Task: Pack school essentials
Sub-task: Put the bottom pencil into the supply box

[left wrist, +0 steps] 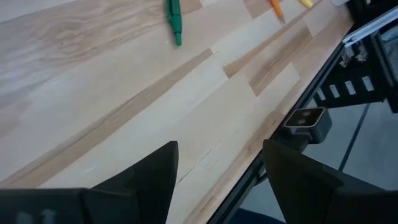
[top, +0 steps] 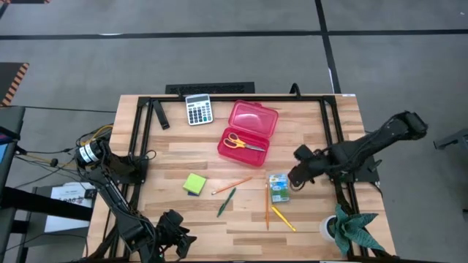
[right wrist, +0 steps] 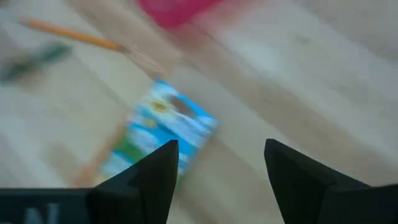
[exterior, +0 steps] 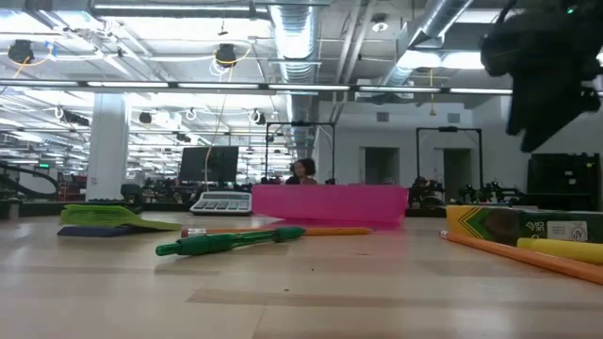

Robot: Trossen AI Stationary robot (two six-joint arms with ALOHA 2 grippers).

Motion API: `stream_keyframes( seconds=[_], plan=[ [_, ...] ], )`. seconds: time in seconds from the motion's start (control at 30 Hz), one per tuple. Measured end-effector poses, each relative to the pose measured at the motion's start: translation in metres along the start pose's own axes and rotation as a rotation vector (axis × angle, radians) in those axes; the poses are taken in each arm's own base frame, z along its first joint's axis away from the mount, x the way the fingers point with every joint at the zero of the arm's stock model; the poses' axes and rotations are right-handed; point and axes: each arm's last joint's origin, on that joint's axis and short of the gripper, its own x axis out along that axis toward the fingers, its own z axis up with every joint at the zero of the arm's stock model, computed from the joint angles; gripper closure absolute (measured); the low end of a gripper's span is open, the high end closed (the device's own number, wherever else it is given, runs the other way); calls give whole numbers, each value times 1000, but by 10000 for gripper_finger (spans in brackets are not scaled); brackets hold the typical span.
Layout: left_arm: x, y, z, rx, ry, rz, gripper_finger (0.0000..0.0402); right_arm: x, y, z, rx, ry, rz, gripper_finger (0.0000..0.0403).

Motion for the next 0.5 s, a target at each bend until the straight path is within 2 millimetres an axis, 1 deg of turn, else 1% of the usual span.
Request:
stream_keyframes(
  seconds=[0.1,0.2,0.27,0.33,0.5],
  plan=[
    [0,-2,0,-15,-16,-24,173,8,-17,-2,83,-33,149,155],
    [0,-4,0,-29,-18,-38,173,15,-15,-12,124,12,339,154],
    [0,-4,0,-38,-20,-40,173,16,-6,-20,105,63,432,154],
    [0,-4,0,-44,-21,-41,173,12,5,-29,83,104,487,154],
    [0,-3,-1,-45,9,-29,173,-8,39,-58,34,250,559,154]
  ],
)
